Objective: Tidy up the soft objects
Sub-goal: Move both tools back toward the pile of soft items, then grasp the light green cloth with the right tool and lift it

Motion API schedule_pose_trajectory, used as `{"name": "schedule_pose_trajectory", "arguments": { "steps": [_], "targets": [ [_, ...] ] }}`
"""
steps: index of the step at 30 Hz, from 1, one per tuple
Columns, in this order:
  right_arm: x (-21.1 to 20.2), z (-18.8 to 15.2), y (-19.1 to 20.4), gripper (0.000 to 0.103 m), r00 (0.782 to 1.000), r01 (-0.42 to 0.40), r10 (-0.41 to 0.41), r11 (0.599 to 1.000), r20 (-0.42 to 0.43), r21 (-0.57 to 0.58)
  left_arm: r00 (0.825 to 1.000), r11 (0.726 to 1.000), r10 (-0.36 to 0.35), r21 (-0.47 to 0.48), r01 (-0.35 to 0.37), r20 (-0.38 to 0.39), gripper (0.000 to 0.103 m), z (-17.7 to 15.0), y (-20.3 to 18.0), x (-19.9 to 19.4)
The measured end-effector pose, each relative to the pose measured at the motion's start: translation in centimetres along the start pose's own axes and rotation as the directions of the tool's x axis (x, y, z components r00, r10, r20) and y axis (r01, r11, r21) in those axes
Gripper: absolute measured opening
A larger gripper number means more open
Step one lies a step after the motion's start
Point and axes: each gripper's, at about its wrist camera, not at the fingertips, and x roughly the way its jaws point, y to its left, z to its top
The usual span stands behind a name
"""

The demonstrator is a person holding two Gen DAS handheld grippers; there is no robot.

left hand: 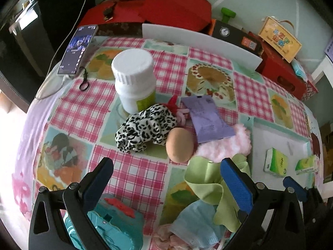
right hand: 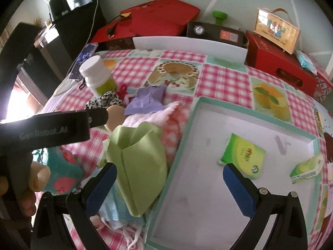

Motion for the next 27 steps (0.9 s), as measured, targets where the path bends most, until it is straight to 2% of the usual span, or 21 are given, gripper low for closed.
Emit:
{"name": "schedule_pose_trajectory", "arguments": {
  "steps": [6,14,16,22,27],
  "targets": [
    [0.6,-0.1,1.3,0.101,1.000,-0.016,0.016,0.999,0.002,-0.034,1.000,1.000,0.024,-0.018,-0.025,-0.020,0.102,0.1,0.7,0.5],
    [1.4,-0.3,2.6,0.081,0.999,-0.043,0.042,0.996,-0.005,-0.073,1.000,0.999,0.011,-0.047,-0.012,-0.022,0.102,0.3,1.3,0.5],
    [1.6,-0.4,2.9,0.073,0.999,-0.047,0.047,0.996,-0.007,-0.079,1.000,0.999,0.008,-0.048,-0.009,-0.022,0.102,0.2,1.3,0.5],
    [3.1,-0.6,3.9,0.067,0.998,-0.055,0.051,0.991,-0.037,-0.121,0.999,0.999,0.005,-0.050,-0.006,-0.033,0.102,0.2,1.2,0.9],
    [4.1,-0.9,3.9,0.054,0.997,-0.063,0.056,0.991,-0.056,-0.119,0.999,0.998,0.001,-0.061,-0.003,-0.035,0.102,0.2,1.4,1.0]
  ]
}}
